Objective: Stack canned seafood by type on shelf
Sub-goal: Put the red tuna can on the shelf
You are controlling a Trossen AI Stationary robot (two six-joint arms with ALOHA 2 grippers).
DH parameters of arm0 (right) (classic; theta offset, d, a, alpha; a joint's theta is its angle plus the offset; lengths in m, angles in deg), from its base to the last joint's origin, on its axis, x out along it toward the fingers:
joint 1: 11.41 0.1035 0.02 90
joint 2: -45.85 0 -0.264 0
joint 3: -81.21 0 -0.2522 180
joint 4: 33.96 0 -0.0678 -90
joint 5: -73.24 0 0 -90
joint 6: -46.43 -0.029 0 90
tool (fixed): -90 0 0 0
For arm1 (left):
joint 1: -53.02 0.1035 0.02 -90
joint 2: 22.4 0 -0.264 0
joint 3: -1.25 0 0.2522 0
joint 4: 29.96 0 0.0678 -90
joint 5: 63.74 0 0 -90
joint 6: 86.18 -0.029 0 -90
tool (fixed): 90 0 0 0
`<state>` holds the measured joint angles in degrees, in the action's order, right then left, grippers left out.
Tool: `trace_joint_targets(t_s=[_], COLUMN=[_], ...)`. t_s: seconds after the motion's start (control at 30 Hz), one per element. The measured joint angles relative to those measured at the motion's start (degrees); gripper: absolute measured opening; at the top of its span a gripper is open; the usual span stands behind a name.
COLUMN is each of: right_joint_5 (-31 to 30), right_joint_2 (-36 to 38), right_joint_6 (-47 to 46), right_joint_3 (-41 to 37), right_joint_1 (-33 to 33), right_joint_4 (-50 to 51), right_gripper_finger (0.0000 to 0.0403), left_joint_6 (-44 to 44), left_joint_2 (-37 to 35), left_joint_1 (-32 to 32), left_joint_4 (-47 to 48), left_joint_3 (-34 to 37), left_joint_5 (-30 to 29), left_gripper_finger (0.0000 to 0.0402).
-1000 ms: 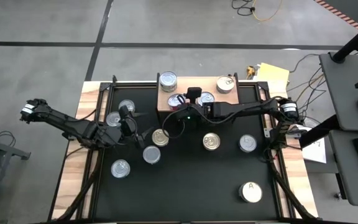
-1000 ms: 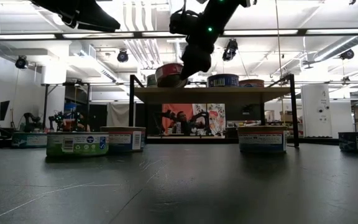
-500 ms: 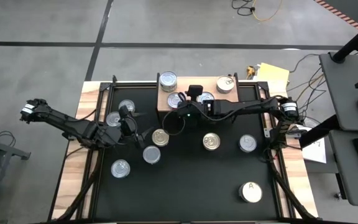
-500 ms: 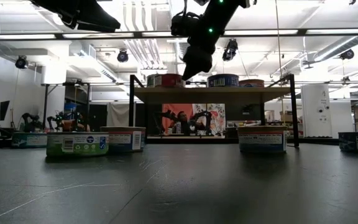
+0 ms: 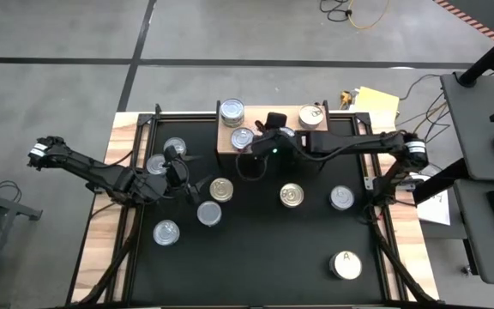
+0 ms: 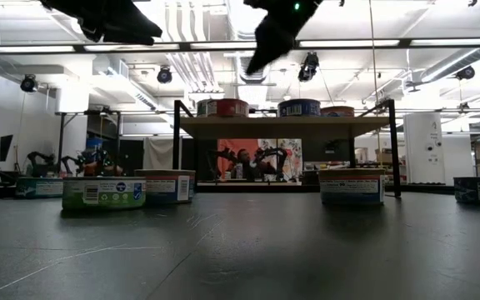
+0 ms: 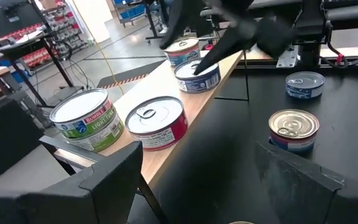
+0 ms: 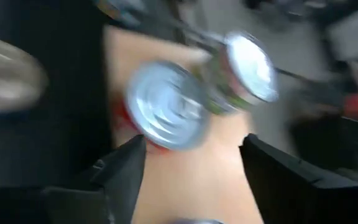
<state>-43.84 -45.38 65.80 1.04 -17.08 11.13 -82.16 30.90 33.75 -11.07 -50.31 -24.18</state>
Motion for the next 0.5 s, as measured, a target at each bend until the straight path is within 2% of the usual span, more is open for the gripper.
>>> trace_joint_targets(t_s=[0.1, 0.2, 0.3, 0.4, 0.5], right_joint_5=[14.1, 23.8, 27.9, 28.9, 28.7], right_joint_2=[1.7, 2.2, 2.1, 1.3, 0.1], right_joint_6=[-5.4, -10.5, -14.1, -15.2, -18.5], right_joint_3=[0.0, 0.0, 0.0, 0.0, 0.0], right_joint_1=[-2.6, -5.6, -8.1, -10.0, -11.1], right_joint_4=[-0.9, -3.0, -4.9, -5.7, -6.6], right_gripper_finger=[0.0201, 0.0148, 0.0088, 0.0028, 0.0015], left_joint_6=[0.0, 0.0, 0.1, 0.1, 0.1], left_joint_2=[0.0, 0.0, 0.0, 0.0, 0.0], left_joint_1=[0.0, 0.0, 0.0, 0.0, 0.0], left_joint_4=[0.0, -0.2, -0.3, -0.4, -0.4], left_joint_3=[0.0, 0.0, 0.0, 0.0, 0.0], left_joint_5=[0.0, 0.0, 0.0, 0.0, 0.0], left_gripper_finger=[0.029, 0.029, 0.029, 0.029, 0.029])
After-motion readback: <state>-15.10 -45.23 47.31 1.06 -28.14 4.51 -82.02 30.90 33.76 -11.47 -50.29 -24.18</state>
